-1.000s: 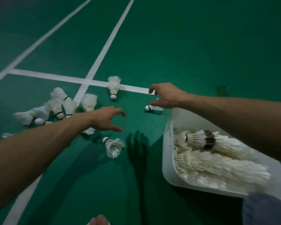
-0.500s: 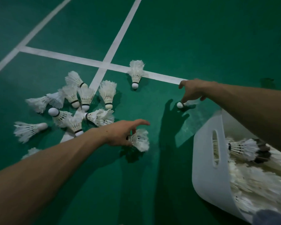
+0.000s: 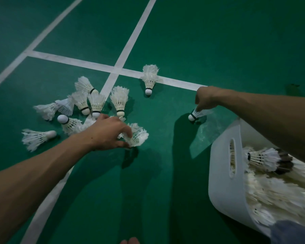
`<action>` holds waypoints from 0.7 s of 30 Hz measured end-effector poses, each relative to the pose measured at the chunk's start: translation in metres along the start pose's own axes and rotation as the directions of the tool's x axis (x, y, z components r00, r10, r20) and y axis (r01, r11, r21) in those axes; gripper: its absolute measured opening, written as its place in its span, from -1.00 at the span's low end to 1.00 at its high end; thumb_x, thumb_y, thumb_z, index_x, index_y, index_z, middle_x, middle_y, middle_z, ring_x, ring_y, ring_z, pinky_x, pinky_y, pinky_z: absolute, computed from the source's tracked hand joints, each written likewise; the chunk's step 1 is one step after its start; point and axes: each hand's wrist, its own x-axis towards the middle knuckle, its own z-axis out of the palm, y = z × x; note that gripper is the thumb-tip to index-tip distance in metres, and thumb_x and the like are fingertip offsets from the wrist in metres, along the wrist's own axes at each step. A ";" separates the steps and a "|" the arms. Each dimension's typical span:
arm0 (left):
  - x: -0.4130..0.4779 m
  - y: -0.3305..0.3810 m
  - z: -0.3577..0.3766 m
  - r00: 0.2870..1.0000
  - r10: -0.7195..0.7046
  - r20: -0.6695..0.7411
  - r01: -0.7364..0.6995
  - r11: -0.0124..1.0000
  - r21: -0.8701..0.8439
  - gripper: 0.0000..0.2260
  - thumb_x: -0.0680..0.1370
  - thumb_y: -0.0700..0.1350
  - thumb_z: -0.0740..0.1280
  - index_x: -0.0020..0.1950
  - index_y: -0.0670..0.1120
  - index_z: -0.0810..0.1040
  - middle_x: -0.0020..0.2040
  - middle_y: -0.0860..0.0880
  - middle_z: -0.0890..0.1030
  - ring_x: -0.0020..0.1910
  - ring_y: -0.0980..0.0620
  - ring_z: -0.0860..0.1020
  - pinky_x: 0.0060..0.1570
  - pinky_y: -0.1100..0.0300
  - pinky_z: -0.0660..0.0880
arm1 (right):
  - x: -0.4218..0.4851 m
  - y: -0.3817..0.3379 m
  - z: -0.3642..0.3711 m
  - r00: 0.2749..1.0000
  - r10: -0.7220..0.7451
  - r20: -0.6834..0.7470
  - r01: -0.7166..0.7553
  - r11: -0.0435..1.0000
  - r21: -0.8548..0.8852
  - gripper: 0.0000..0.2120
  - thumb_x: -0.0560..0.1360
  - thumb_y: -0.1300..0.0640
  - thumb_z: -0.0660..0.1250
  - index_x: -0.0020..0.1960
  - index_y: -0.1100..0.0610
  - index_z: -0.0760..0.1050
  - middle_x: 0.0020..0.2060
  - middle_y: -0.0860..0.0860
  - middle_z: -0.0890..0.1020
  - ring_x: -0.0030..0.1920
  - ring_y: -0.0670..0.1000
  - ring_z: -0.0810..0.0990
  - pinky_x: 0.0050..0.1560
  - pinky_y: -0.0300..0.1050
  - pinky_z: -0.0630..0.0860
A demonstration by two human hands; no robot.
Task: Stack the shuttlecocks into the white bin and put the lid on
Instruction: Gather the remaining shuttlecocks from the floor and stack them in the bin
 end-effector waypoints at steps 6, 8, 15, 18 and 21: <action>-0.004 -0.014 0.003 0.991 -0.006 0.132 0.016 0.997 -0.071 -0.64 0.50 0.04 0.39 0.29 0.06 0.49 0.25 0.05 0.55 0.16 0.09 0.49 0.13 0.19 0.38 | -0.013 -0.011 -0.004 0.987 -0.091 -0.136 0.117 0.973 0.198 -0.64 0.43 0.12 0.45 0.20 0.20 0.60 0.14 0.08 0.65 0.08 0.10 0.62 0.06 -0.15 0.51; -0.004 -0.016 0.001 0.996 -0.038 0.083 0.052 0.984 -0.172 -0.66 0.49 -0.07 0.43 0.26 0.03 0.53 0.20 0.01 0.59 0.04 0.12 0.53 0.10 0.21 0.42 | -0.022 -0.016 -0.007 0.974 -0.123 -0.190 0.171 0.949 0.265 -0.62 0.41 0.14 0.46 0.22 0.19 0.59 0.14 0.07 0.65 0.05 0.07 0.62 0.00 -0.20 0.46; -0.002 0.005 -0.020 0.955 -0.287 -0.073 0.151 0.685 -0.713 -0.54 0.43 -0.29 0.47 0.29 -0.03 0.51 0.10 0.00 0.64 -0.08 0.14 0.63 -0.11 0.26 0.57 | -0.067 -0.019 -0.017 0.933 -0.178 -0.311 0.323 0.797 0.511 -0.56 0.39 0.24 0.49 0.25 0.17 0.56 0.03 0.04 0.65 -0.34 -0.17 0.55 -0.47 -0.45 0.39; 0.001 0.029 -0.035 0.921 -0.373 -0.112 0.097 0.498 -0.862 -0.46 0.41 -0.31 0.47 0.36 -0.11 0.44 0.07 -0.05 0.64 -0.10 0.13 0.64 -0.20 0.31 0.54 | -0.096 -0.007 -0.026 0.922 -0.122 -0.367 0.348 0.676 0.650 -0.54 0.37 0.31 0.49 0.26 0.17 0.55 0.01 0.01 0.65 -0.29 -0.14 0.61 -0.35 -0.41 0.50; 0.007 0.058 -0.049 0.904 -0.396 -0.159 0.002 0.377 -0.926 -0.41 0.38 -0.34 0.47 0.38 -0.14 0.41 0.14 -0.09 0.60 -0.03 0.09 0.62 -0.06 0.26 0.54 | -0.134 0.018 -0.030 0.916 -0.060 -0.396 0.348 0.609 0.713 -0.54 0.36 0.36 0.49 0.24 0.18 0.55 0.07 -0.01 0.62 -0.16 -0.10 0.65 -0.15 -0.31 0.60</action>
